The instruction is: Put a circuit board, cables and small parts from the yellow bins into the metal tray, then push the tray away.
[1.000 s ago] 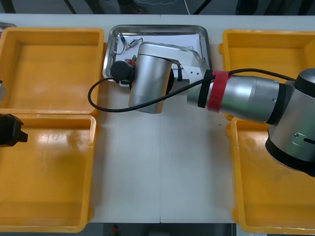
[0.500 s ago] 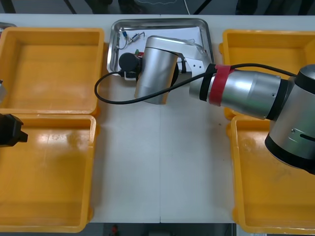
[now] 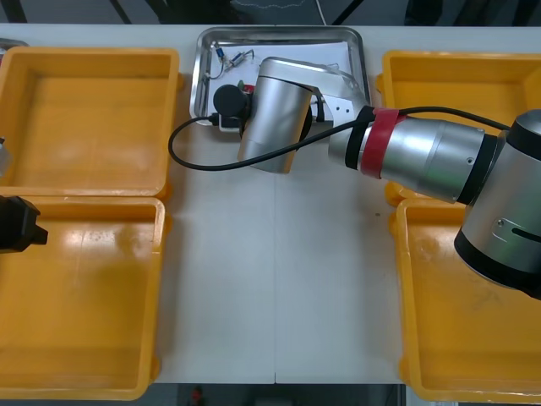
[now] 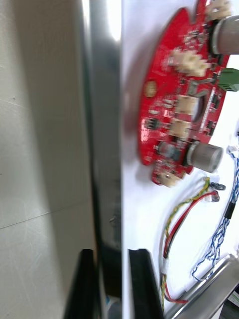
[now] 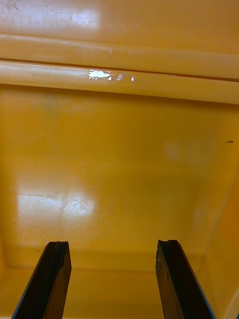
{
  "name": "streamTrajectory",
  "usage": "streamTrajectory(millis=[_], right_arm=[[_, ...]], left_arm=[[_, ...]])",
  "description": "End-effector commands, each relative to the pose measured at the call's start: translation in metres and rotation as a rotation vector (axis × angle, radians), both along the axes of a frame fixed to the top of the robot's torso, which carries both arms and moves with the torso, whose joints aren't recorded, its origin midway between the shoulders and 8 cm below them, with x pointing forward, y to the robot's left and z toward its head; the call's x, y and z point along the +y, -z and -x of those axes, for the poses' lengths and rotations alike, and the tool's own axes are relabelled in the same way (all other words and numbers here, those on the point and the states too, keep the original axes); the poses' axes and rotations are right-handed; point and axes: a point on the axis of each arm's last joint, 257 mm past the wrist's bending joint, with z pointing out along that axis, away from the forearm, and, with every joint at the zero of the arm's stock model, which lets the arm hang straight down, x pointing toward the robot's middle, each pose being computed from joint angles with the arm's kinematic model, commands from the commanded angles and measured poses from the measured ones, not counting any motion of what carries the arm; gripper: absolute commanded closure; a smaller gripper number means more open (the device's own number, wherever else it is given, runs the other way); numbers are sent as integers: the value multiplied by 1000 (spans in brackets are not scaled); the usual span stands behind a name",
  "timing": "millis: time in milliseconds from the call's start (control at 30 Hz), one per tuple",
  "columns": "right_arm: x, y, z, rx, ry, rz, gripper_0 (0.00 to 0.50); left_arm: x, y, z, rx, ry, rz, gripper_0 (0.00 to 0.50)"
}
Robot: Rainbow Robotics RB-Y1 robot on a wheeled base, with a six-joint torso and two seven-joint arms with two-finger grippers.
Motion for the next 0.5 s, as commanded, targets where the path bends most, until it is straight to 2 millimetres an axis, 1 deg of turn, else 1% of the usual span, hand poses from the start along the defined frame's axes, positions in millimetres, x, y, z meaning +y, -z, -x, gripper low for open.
streamTrajectory(millis=[33, 67, 100, 300, 400, 500], right_arm=[[35, -41, -3, -47, -74, -11, 49], [34, -41, -3, -49, -72, -10, 16], [35, -40, -3, -47, -75, -8, 0], [35, -40, -1, -44, -83, 4, 0], [35, -40, 5, -36, -74, 16, 0], [36, -34, 15, -15, -70, 23, 0]], left_arm=[[13, -15, 0, -32, 22, -50, 0], [13, -15, 0, -32, 22, -50, 0], [13, -15, 0, -32, 22, -50, 0], [13, -15, 0, -32, 22, -50, 0], [13, -15, 0, -32, 22, -50, 0], [13, -15, 0, -32, 22, -50, 0]])
